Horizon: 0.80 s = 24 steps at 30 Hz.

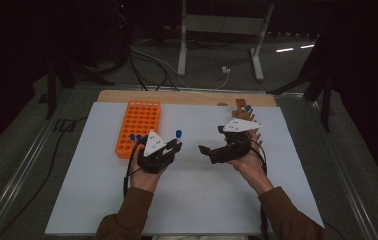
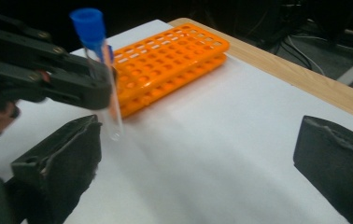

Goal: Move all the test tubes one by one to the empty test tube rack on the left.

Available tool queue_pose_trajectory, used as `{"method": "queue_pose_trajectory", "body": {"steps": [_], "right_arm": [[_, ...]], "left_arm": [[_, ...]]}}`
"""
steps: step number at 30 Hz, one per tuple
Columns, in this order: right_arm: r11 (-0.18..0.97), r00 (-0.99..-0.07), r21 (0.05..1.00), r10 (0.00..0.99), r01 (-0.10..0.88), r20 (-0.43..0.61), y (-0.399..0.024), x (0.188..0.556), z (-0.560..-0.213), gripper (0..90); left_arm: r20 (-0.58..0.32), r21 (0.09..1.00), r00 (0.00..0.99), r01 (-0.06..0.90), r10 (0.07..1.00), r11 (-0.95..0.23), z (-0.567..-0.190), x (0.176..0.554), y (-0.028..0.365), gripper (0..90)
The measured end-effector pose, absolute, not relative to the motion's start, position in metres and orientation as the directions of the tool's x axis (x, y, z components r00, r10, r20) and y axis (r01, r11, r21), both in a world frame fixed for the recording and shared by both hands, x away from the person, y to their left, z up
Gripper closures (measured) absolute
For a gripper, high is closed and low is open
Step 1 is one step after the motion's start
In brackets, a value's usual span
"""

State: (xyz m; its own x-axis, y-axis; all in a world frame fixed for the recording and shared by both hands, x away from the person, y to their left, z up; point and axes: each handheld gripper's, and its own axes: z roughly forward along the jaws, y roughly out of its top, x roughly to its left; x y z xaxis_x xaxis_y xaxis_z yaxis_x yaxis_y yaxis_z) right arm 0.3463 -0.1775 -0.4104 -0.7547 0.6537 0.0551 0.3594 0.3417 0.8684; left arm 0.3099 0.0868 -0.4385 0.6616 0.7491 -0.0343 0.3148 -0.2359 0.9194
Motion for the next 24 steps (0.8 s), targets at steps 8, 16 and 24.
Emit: {"method": "queue_pose_trajectory", "body": {"steps": [8, 16, 24], "right_arm": [[0.34, -0.742, 0.869, 0.669, 0.359, 0.045, -0.183, 0.346, -0.412, 0.0], [0.335, -0.729, 0.872, 0.683, 0.357, 0.036, -0.192, 0.346, -0.412, 0.0], [0.323, -0.716, 0.876, 0.697, 0.358, 0.035, -0.202, 0.346, -0.413, 0.0]], "left_arm": [[-0.047, 0.92, 0.64, 0.327, 0.767, -0.216, -0.438, 0.309, 0.102, 78.2], [-0.054, 0.918, 0.611, 0.341, 0.79, -0.201, -0.436, 0.309, 0.119, 78.2], [-0.064, 0.917, 0.581, 0.355, 0.811, -0.182, -0.436, 0.308, 0.136, 78.2]]}}
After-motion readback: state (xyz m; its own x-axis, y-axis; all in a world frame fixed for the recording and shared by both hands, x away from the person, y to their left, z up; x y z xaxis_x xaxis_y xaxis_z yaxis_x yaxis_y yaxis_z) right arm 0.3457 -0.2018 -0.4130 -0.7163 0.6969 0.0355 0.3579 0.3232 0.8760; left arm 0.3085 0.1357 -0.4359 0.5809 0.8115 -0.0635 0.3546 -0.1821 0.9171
